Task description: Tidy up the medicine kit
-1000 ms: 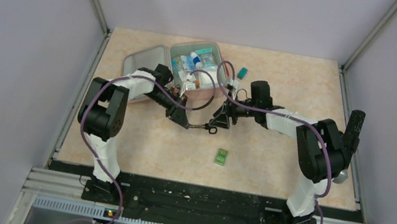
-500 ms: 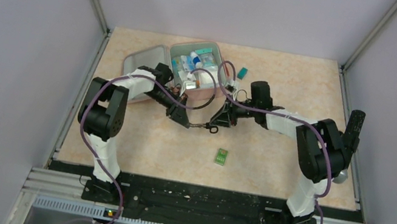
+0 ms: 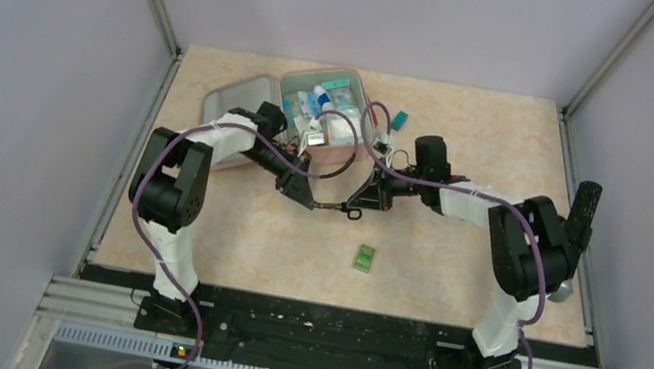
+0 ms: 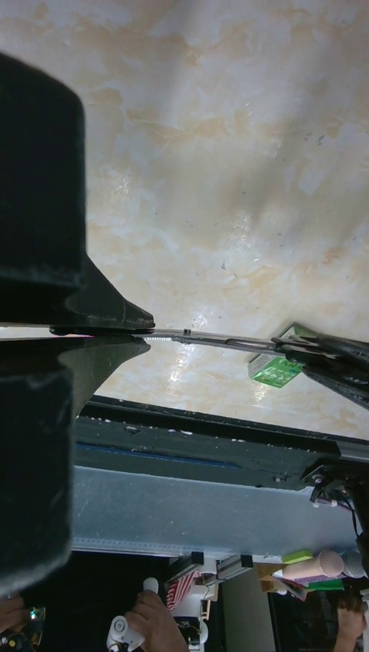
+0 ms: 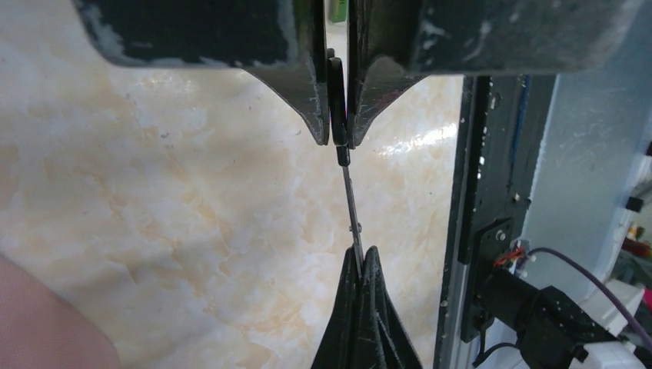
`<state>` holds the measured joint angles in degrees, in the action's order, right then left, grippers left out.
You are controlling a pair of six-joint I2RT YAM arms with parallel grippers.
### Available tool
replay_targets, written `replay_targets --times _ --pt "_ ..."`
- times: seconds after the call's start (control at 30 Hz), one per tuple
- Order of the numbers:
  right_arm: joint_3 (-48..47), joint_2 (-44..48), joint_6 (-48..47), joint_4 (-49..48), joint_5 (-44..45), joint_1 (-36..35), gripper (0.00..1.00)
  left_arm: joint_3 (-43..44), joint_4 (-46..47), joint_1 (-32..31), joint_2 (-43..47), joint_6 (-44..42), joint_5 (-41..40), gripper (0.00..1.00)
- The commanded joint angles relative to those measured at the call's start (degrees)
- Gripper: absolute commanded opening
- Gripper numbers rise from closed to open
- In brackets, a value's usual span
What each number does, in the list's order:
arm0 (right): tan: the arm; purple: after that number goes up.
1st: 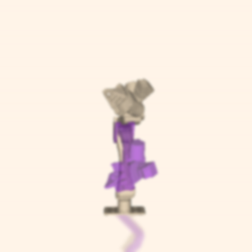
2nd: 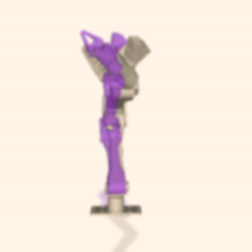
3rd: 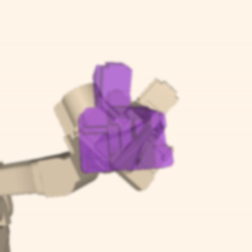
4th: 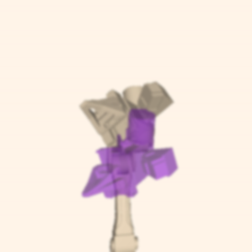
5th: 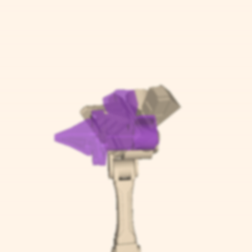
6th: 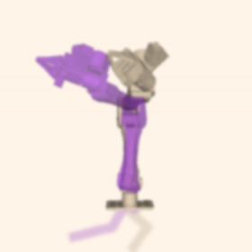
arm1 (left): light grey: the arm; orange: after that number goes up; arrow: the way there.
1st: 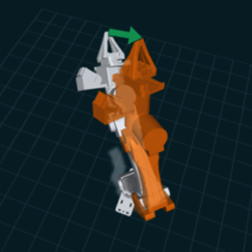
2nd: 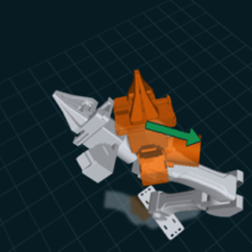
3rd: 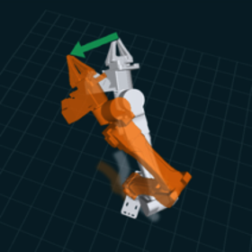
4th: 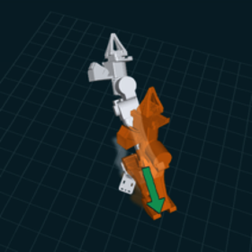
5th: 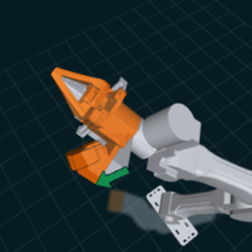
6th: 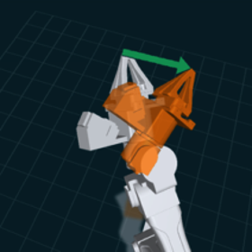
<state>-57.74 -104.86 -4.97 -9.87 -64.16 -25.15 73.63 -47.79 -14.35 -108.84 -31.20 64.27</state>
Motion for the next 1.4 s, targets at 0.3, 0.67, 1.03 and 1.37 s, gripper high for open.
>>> replay_targets --times 0.3,0.67,1.03,1.37 --pt "0.0 5.25 -0.98 0.89 -2.82 2.4 0.0 -1.47 15.39 4.86 6.9 22.32 -13.16 0.5" --pt "-3.96 17.65 -7.67 17.06 13.86 3.56 0.0 6.2 7.82 13.76 16.33 38.71 -51.71 0.73" --pt "-3.99 18.14 2.85 10.66 19.65 3.55 0.0 3.31 13.32 34.82 8.34 52.27 -52.47 0.79" --pt "-2.74 18.18 1.83 11.6 20.07 3.61 0.0 -0.83 21.2 41.33 3.16 54.49 -38.72 0.75"
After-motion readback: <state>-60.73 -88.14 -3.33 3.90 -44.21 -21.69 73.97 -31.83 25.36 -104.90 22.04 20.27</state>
